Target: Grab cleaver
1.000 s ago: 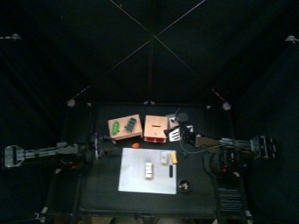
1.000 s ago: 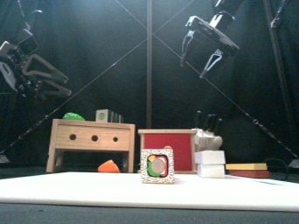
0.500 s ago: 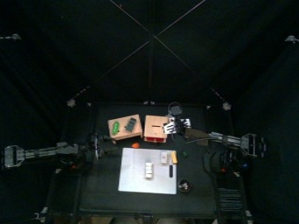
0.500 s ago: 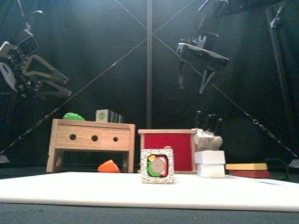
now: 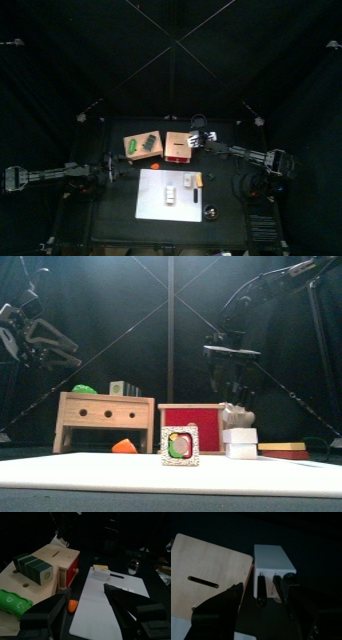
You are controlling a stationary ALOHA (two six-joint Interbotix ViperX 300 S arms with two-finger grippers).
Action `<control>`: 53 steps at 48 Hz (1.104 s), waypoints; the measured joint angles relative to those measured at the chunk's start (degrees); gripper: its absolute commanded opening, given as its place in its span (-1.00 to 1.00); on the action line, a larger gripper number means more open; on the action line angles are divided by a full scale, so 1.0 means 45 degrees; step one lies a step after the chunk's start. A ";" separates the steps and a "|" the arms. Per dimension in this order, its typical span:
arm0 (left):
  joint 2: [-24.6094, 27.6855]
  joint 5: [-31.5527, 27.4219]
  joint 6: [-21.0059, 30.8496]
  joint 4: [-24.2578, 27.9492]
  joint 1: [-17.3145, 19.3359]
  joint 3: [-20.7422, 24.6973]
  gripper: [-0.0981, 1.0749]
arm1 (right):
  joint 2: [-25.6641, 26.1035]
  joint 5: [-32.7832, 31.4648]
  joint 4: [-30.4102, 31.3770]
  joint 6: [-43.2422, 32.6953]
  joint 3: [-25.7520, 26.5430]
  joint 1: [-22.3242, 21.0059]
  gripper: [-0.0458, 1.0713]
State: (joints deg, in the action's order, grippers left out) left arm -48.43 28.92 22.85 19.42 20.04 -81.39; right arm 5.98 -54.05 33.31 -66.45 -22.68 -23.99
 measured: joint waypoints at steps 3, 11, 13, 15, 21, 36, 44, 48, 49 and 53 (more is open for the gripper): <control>0.0000 0.0000 0.0000 0.0000 0.0000 0.0000 0.71 | 0.0000 0.0000 -0.0020 0.0000 0.0000 0.0000 0.55; 0.0020 -0.0020 0.0000 0.0000 0.0000 0.0000 0.71 | 0.0000 0.0000 -0.0039 -0.0020 0.0332 0.0234 0.55; 0.0020 0.0000 0.0000 0.0000 0.0000 0.0000 0.71 | 0.0000 0.0000 -0.0020 -0.0039 0.0430 0.0371 0.55; 0.0000 -0.0020 0.0000 0.0000 0.0000 0.0000 0.71 | 0.0000 -0.0020 -0.0059 -0.0078 0.0449 0.0469 0.55; 0.0000 -0.0137 0.0020 0.0000 0.0000 0.0000 0.71 | -0.0020 -0.0215 -0.0195 -0.0117 0.0430 0.0566 0.55; 0.0000 -0.0156 0.0000 0.0020 0.0000 0.0000 0.71 | -0.0176 -0.0273 -0.0254 -0.0117 0.0293 0.0430 0.46; 0.0020 -0.0156 0.0000 0.0000 0.0000 0.0000 0.71 | -0.0195 -0.0273 -0.0176 -0.0176 0.0293 0.0352 0.05; 0.0000 -0.0156 0.0000 0.0000 0.0000 0.0000 0.71 | -0.0195 -0.0273 -0.0176 -0.0137 0.0293 0.0293 0.04; 0.0000 -0.0156 0.0000 0.0020 0.0000 0.0000 0.71 | -0.0176 -0.0273 -0.0176 -0.0137 0.0293 0.0293 0.04; 0.0000 -0.0156 0.0000 0.0000 0.0000 0.0000 0.71 | -0.0195 -0.0293 -0.0195 -0.0117 0.0293 0.0293 0.04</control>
State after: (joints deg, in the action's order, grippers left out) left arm -48.43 28.21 22.85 19.42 20.04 -81.39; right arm 5.10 -55.37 32.43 -66.97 -21.36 -22.68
